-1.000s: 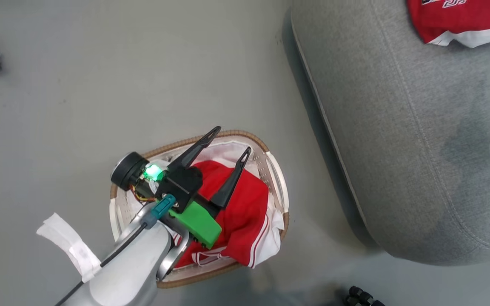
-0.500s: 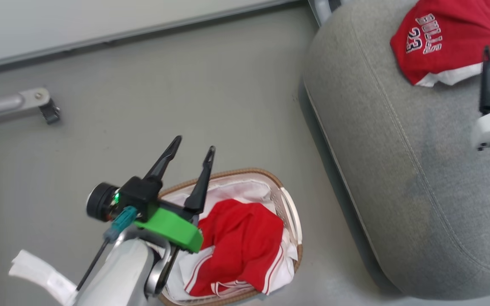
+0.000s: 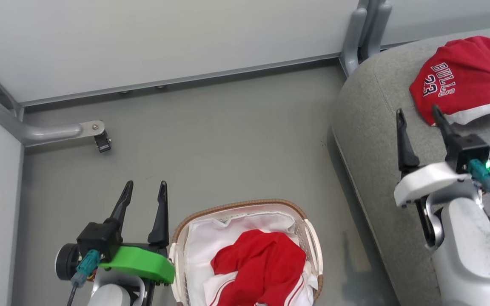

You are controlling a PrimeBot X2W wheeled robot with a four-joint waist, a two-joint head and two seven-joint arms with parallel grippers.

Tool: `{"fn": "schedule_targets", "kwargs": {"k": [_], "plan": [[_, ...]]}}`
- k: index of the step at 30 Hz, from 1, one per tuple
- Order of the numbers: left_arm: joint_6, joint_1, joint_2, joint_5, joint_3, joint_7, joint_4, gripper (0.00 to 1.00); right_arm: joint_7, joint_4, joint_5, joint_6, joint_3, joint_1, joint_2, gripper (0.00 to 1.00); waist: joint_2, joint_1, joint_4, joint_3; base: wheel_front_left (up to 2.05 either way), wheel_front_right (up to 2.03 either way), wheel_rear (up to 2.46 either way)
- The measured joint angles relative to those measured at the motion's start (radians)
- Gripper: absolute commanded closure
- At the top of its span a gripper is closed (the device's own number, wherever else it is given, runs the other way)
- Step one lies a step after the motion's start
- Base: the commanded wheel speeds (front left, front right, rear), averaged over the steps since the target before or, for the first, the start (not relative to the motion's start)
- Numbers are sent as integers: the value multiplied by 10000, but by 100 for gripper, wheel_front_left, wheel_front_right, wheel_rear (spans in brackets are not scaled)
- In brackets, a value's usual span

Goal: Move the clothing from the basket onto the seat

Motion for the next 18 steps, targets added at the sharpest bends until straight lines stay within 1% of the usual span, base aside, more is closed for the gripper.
{"fn": "schedule_targets", "kwargs": {"k": [2, 6, 12, 14, 18], "plan": [[-42, 280, -134, 44, 309, 2, -44, 0, 0, -276, 19, 0, -31, 483, 186, 0, 0, 0, 121, -145, 0, 0, 0], [-211, 892, -311, 174, 767, 2, -38, 0, 0, -700, -10, 0, -86, 1540, 288, 0, 0, 0, 323, -450, 0, 0, 0], [-316, 1773, -481, 322, 1369, 2, -167, 0, 0, -1319, 1062, 0, 267, 2753, 316, 0, 0, 0, 541, -933, 0, 0, 0], [-316, 2038, -491, 322, 1532, 0, -276, 0, 0, -1404, 1164, 0, 464, 3102, 311, 0, 0, 0, 598, -1094, 0, 0, 0], [-337, 2192, -518, 320, 1544, 0, -324, 0, 0, -1463, 1260, 0, 815, 3384, 320, 0, 0, 0, 728, -1266, 0, 0, 0]]}}
